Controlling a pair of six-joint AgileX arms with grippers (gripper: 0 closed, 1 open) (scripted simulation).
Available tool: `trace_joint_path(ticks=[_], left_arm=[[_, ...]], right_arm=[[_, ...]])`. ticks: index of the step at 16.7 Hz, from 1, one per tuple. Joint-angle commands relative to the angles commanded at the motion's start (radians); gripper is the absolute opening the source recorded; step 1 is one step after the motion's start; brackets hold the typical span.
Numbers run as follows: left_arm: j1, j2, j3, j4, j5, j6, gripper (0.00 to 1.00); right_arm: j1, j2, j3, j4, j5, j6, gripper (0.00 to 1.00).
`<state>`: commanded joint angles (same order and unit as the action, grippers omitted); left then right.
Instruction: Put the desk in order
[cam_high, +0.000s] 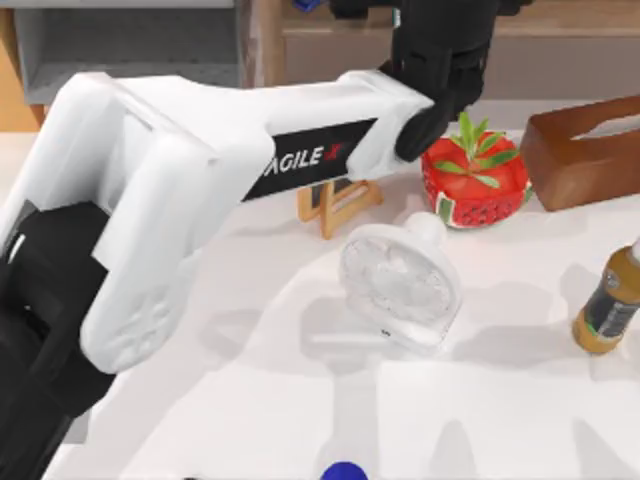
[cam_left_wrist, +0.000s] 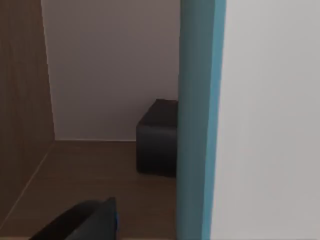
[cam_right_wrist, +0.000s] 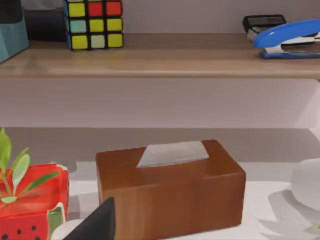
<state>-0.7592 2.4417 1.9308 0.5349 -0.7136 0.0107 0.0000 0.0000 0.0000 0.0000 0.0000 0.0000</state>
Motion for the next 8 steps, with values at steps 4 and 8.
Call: trace_joint_path(ticks=[4, 8], left_arm=[[0.0, 0.0, 0.0, 0.0, 0.0, 0.0, 0.62], [0.0, 0.0, 0.0, 0.0, 0.0, 0.0, 0.32]], right_arm=[[0.0, 0.0, 0.0, 0.0, 0.0, 0.0, 1.0], [0.0, 0.0, 0.0, 0.0, 0.0, 0.0, 1.0]])
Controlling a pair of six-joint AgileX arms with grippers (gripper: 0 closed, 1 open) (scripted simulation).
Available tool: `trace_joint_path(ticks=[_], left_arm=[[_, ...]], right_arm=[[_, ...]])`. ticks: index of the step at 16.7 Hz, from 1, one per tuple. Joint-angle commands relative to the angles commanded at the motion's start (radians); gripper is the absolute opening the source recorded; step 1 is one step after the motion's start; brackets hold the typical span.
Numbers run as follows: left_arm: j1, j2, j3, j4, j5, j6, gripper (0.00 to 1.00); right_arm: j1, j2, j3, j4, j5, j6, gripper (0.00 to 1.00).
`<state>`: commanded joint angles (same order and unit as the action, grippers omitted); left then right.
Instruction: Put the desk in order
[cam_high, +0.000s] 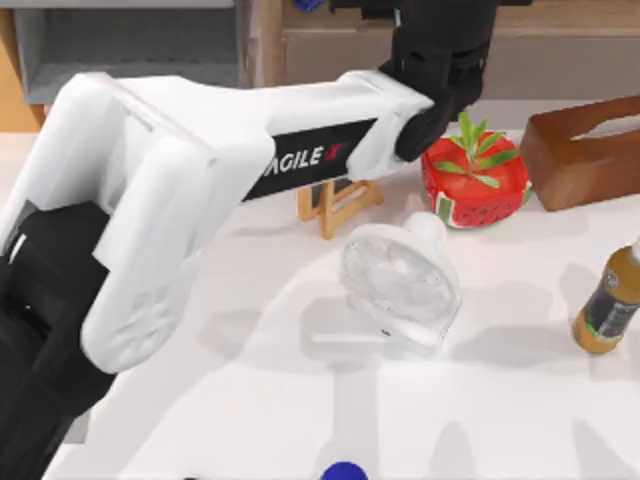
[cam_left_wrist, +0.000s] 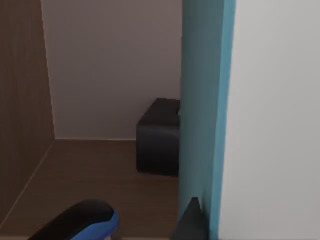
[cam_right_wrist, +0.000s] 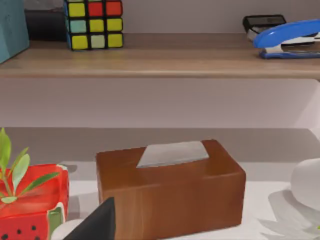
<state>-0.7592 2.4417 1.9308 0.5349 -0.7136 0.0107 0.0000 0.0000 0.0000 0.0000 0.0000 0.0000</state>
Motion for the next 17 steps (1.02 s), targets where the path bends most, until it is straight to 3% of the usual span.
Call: trace_joint_path(ticks=[4, 5, 17], left_arm=[[0.0, 0.0, 0.0, 0.0, 0.0, 0.0, 0.02], [0.0, 0.0, 0.0, 0.0, 0.0, 0.0, 0.0], [-0.022, -0.055, -0.069, 0.018, -0.019, 0.004, 0.0]], right_arm=[[0.0, 0.0, 0.0, 0.0, 0.0, 0.0, 1.0], [0.0, 0.0, 0.0, 0.0, 0.0, 0.0, 1.0], [0.0, 0.0, 0.0, 0.0, 0.0, 0.0, 1.0]])
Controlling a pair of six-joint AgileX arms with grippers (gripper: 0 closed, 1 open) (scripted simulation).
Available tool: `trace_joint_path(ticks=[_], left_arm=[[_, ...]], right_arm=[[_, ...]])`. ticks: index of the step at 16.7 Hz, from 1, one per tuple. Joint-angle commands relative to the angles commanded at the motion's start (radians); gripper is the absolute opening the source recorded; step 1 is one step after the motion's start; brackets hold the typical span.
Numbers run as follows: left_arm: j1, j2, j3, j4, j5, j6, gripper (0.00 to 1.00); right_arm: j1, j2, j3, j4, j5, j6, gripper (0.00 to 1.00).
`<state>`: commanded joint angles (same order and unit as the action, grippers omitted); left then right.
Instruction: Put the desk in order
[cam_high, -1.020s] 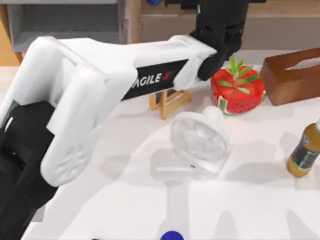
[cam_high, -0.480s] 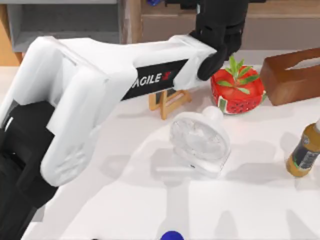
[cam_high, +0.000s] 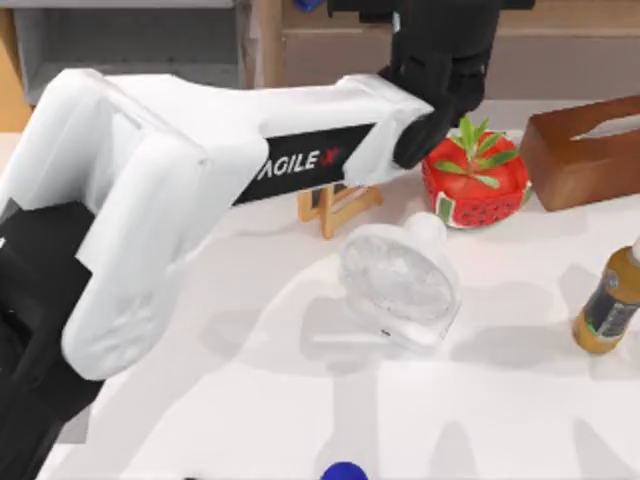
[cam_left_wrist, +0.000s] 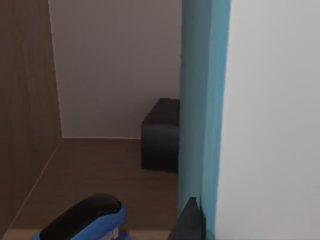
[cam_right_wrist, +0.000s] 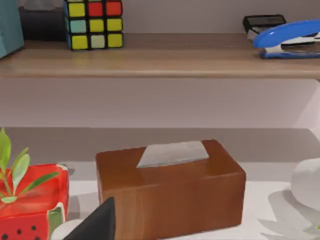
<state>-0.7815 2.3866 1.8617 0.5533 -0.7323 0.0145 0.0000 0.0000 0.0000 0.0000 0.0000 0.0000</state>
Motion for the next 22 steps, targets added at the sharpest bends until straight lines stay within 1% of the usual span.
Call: trace_joint_path(ticks=[4, 10, 13, 16, 19, 22], left_arm=[[-0.031, -0.079, -0.11, 0.03, -0.032, 0.002, 0.0], [-0.03, -0.089, -0.123, 0.031, -0.027, 0.007, 0.0], [-0.044, -0.156, -0.209, 0.037, 0.021, 0.048, 0.0], [-0.049, -0.274, -0.368, 0.053, 0.095, 0.137, 0.0], [-0.035, -0.425, -0.571, 0.077, 0.177, 0.27, 0.0], [0.001, -0.584, -0.798, 0.099, 0.257, 0.442, 0.0]], right_arm=[[0.0, 0.0, 0.0, 0.0, 0.0, 0.0, 1.0], [0.0, 0.0, 0.0, 0.0, 0.0, 0.0, 1.0], [0.0, 0.0, 0.0, 0.0, 0.0, 0.0, 1.0], [0.0, 0.0, 0.0, 0.0, 0.0, 0.0, 1.0], [0.0, 0.0, 0.0, 0.0, 0.0, 0.0, 1.0], [0.0, 0.0, 0.0, 0.0, 0.0, 0.0, 1.0]])
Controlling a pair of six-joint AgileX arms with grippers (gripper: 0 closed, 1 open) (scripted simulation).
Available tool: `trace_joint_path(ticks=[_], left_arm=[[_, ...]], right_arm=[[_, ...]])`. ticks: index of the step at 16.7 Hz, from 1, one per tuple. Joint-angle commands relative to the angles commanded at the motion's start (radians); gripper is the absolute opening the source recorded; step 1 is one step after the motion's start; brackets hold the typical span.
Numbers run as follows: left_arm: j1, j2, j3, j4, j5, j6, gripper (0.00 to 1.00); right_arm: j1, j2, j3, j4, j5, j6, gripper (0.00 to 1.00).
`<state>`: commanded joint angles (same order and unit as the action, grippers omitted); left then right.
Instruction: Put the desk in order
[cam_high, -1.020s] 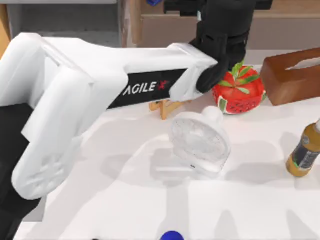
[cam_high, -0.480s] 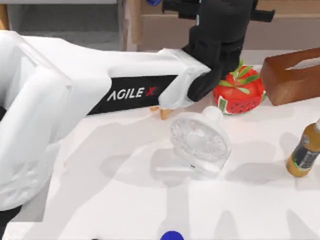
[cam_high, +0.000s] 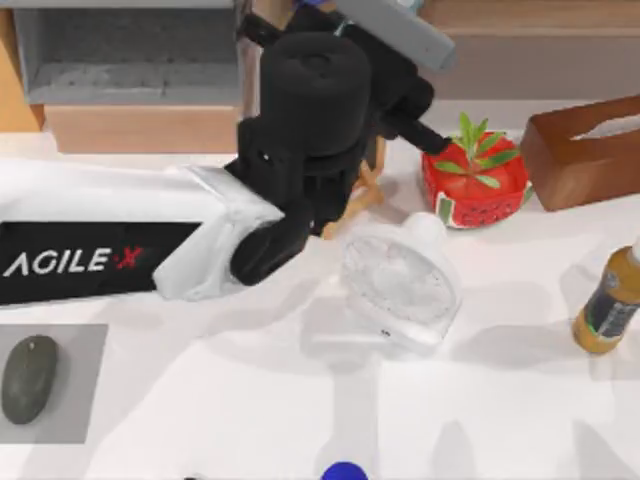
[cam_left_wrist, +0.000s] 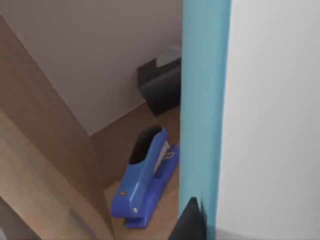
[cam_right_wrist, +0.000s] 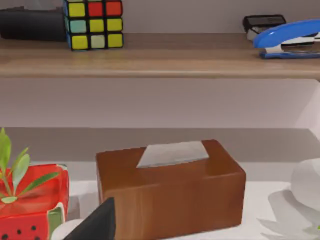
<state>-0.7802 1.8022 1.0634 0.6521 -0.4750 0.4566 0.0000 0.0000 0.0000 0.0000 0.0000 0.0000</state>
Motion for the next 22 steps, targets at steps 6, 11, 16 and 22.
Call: trace_joint_path(ticks=[6, 11, 16, 22], left_arm=[[0.159, -0.219, -0.388, 0.024, 0.14, 0.423, 0.0], [0.372, -0.236, -0.494, 0.046, 0.216, 0.763, 0.0], [0.516, -0.123, -0.395, 0.097, 0.273, 0.998, 0.0], [0.548, -0.028, -0.327, 0.12, 0.299, 1.074, 0.0]], right_arm=[[0.0, 0.0, 0.0, 0.0, 0.0, 0.0, 1.0], [0.0, 0.0, 0.0, 0.0, 0.0, 0.0, 1.0], [0.0, 0.0, 0.0, 0.0, 0.0, 0.0, 1.0], [0.0, 0.0, 0.0, 0.0, 0.0, 0.0, 1.0]])
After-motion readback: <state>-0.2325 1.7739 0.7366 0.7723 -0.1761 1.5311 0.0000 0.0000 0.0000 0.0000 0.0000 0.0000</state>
